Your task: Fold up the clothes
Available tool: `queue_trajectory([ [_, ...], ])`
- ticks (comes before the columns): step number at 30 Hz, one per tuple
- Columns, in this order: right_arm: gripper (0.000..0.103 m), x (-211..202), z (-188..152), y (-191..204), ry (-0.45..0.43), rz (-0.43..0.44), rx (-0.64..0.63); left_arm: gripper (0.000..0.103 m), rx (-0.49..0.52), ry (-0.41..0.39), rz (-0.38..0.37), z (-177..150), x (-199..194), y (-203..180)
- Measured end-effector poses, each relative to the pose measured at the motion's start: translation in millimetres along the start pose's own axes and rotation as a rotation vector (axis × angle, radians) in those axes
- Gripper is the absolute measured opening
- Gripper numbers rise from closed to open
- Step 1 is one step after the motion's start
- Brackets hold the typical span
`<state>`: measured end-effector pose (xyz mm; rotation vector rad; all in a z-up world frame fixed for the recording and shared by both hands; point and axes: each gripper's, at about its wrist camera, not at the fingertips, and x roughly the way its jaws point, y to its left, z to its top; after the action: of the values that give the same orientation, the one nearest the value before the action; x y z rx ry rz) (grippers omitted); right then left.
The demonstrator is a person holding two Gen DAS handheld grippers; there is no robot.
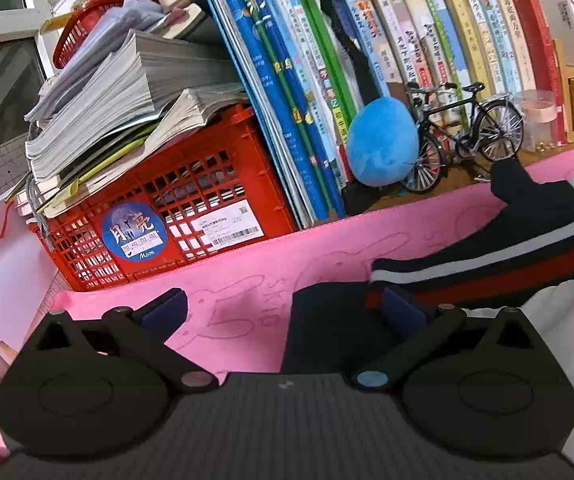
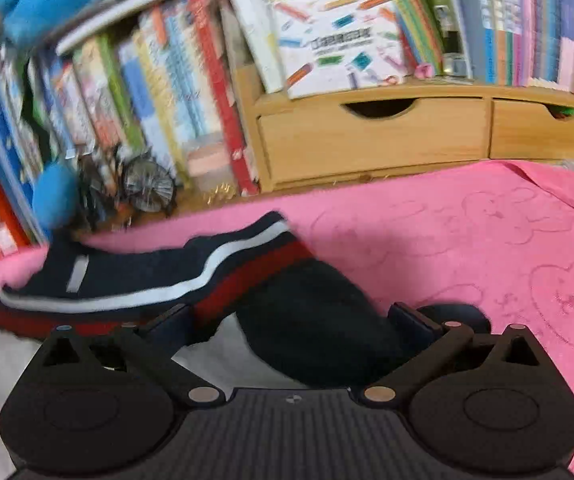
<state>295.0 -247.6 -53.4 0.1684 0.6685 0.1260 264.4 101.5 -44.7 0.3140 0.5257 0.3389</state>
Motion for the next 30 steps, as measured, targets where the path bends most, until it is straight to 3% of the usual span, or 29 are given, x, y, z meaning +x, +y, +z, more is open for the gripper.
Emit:
queue_trajectory([
  [5,0.101,-30,-6,24,-0.041,-0.104,-0.063,0.096,-0.004,-0.073,0.014,2,-37,9],
  [10,0.103,-113,-49,69,-0.089,-0.042,-0.151,0.098,0.009,-0.209,-0.196,-4,-124,-10],
  [12,0.103,-136,-74,85,-0.071,-0.041,-0.200,0.100,0.020,-0.224,-0.298,-9,-148,-18],
  [14,0.103,-150,-93,98,-0.031,-0.056,-0.223,0.101,0.048,-0.212,-0.368,-16,-163,-29],
  [17,0.103,-167,-111,100,-0.038,-0.048,-0.197,0.100,0.076,-0.167,-0.408,-25,-168,-42],
  [21,0.103,-154,-128,99,0.029,-0.028,-0.145,0.100,0.106,-0.050,-0.402,-34,-155,-63],
  [28,0.103,-157,-126,94,-0.016,-0.001,-0.088,0.099,0.032,-0.030,-0.397,-31,-153,-58],
  [30,0.103,-145,-135,97,0.012,0.016,-0.108,0.099,0.001,-0.013,-0.453,-25,-149,-51],
])
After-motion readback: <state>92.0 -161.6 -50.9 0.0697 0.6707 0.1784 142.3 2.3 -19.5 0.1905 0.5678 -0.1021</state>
